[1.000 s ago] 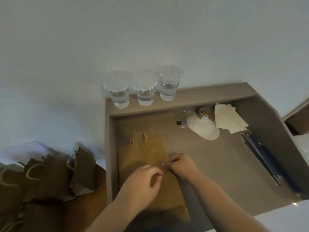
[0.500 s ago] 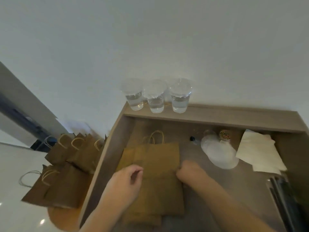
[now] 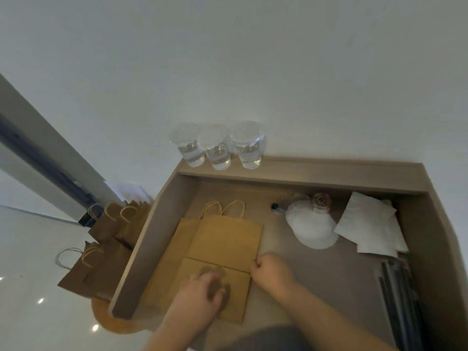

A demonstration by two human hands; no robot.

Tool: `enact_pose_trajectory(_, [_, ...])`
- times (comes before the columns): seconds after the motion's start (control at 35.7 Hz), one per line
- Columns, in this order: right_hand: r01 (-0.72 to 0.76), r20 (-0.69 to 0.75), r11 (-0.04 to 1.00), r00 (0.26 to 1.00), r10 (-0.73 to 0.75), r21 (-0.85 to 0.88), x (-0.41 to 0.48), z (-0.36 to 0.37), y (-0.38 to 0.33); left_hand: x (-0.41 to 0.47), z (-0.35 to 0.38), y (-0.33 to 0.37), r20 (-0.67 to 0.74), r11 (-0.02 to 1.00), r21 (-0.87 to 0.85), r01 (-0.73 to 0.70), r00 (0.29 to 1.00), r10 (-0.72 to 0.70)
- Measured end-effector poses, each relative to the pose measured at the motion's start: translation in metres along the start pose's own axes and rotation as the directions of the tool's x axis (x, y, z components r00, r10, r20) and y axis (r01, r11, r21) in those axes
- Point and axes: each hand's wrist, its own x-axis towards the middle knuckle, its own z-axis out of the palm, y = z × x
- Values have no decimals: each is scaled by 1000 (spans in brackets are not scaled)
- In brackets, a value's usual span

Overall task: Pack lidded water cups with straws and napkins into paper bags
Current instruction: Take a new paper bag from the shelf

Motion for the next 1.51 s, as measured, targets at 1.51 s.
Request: enact_pose_trajectory(1.51, [-83,195,643,975,-104,762,-17,-6,17,-6,-78,43,-486,927,-286,-241,871,77])
